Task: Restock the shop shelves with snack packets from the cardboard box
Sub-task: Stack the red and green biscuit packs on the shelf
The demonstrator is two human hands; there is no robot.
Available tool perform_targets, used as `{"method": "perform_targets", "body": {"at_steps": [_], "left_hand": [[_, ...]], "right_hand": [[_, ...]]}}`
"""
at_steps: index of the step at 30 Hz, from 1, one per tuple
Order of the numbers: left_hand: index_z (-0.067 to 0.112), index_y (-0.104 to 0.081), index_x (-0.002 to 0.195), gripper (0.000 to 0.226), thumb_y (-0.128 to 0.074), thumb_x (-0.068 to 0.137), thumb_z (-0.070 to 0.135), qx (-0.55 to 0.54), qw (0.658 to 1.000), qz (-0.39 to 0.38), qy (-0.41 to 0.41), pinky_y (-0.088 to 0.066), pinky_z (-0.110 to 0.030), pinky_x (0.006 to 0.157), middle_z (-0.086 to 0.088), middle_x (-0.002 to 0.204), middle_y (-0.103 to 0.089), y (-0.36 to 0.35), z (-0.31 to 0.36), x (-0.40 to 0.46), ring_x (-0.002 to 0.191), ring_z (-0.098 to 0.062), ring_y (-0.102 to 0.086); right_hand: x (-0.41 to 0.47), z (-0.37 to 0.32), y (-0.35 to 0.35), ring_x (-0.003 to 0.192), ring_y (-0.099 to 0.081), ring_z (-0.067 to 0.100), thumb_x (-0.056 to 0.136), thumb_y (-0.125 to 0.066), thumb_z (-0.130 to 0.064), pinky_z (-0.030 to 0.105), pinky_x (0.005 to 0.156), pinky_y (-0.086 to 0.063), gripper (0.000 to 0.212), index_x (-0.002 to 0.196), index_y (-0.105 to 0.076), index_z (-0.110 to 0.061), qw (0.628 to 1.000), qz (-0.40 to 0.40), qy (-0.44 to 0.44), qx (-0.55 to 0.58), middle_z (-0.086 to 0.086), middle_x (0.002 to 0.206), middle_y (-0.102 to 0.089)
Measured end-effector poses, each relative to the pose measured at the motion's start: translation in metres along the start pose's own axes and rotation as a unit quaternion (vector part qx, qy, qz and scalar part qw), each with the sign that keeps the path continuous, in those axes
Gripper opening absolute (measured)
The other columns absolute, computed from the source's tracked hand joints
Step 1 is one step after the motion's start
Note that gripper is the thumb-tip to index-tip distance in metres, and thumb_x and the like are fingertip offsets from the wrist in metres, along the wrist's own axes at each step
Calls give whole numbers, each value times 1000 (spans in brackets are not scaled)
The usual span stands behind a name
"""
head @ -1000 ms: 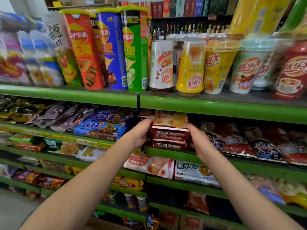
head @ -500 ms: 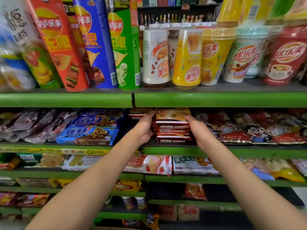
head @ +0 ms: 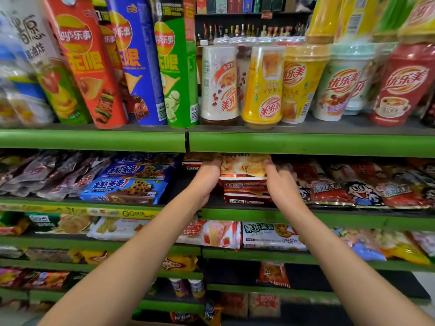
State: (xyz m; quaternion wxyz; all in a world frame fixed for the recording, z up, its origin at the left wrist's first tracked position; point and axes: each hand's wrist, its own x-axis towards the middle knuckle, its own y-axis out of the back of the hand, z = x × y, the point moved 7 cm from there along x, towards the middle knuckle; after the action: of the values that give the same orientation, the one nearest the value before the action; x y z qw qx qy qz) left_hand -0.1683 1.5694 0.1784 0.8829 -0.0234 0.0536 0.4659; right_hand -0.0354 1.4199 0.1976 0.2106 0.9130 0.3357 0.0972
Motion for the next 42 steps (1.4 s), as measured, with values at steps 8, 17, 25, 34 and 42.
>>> {"method": "perform_targets", "body": {"at_steps": [8,17,25,34,42], "left_hand": [[17,-69,116,29,-56,99,37,-100,994,-35,17,-54,-34,82,-3,109,-77,38,-16,-55,100,-17,-74],[11,-65,102,10,-58,99,18,-166,985,23,43,-62,-38,71,-13,101,-76,66,-45,-83,86,-24,-74],[27,-58,58,43,-58,98,12,-118,991,58,35,-51,-35,68,-7,93,-72,88,-50,-100,77,-19,-68],[17,-54,77,25,-53,102,17,-46,996,76,31,-52,-26,55,0,79,-75,85,-40,-109,67,-11,-71],[17,-52,79,25,-49,104,17,-43,995,76,38,-48,-32,59,-2,74,-70,82,-32,-109,63,-16,-65]], "right_hand": [[-26,28,-31,111,-66,16,101,-52,-36,35,89,-54,37,132,-59,-16,944,-109,-83,301,-4,121,-71],[-45,44,-62,80,-74,21,103,-52,-23,42,71,-60,10,98,-56,-15,888,-153,-151,407,7,93,-77],[-48,33,-47,101,-56,35,105,-47,-20,61,109,-37,21,86,-55,-15,959,-149,-45,237,21,103,-59],[-50,36,-44,109,-55,43,105,-47,-23,60,108,-39,22,98,-55,-3,961,-146,-29,234,20,105,-60],[-51,48,-53,86,-70,22,104,-50,-24,42,85,-55,24,85,-64,-16,944,-132,-91,287,8,93,-74]]}}
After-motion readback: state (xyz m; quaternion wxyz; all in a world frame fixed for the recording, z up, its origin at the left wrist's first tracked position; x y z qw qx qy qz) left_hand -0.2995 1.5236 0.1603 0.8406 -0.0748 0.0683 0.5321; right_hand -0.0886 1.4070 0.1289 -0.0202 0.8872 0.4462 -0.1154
